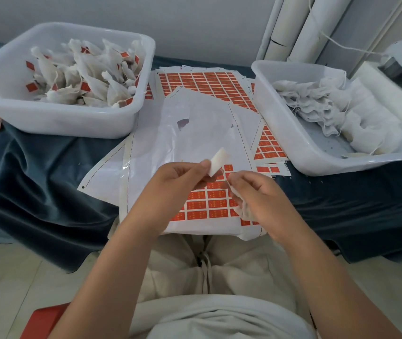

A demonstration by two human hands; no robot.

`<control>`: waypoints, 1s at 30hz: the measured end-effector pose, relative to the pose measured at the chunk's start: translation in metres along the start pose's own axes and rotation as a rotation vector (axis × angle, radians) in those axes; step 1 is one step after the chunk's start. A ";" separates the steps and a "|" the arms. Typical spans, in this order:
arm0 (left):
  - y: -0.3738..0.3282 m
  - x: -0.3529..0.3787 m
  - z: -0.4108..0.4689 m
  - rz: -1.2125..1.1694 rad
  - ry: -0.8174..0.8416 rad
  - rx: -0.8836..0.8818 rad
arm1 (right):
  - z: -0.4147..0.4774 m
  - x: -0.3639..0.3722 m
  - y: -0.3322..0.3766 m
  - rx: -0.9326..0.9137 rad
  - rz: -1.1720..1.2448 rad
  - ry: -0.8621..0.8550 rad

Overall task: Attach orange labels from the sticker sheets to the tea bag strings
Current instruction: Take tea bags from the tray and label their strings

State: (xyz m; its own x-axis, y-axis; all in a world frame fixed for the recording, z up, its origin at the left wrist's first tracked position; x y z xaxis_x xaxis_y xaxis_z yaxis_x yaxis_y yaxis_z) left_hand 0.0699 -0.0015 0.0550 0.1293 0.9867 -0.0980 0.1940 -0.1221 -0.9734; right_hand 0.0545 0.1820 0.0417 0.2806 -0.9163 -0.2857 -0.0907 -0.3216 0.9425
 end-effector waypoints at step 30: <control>-0.012 -0.003 0.003 0.461 0.072 0.344 | -0.012 -0.006 0.031 -0.307 -0.206 0.022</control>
State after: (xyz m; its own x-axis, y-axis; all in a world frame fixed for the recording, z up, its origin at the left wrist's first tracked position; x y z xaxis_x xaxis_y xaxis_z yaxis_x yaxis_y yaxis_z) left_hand 0.0640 -0.0023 0.0664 0.1942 0.8288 -0.5248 -0.2237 -0.4835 -0.8463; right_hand 0.0617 0.1801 0.0751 0.2840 -0.8333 -0.4743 0.2600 -0.4092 0.8746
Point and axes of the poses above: each hand's wrist, its own z-axis towards the middle knuckle, its own x-axis out of the palm, y = z × x, the point moved 7 cm from there along z, towards the middle knuckle, and after that the axes turned 2 degrees about y, right-handed, at the moved point
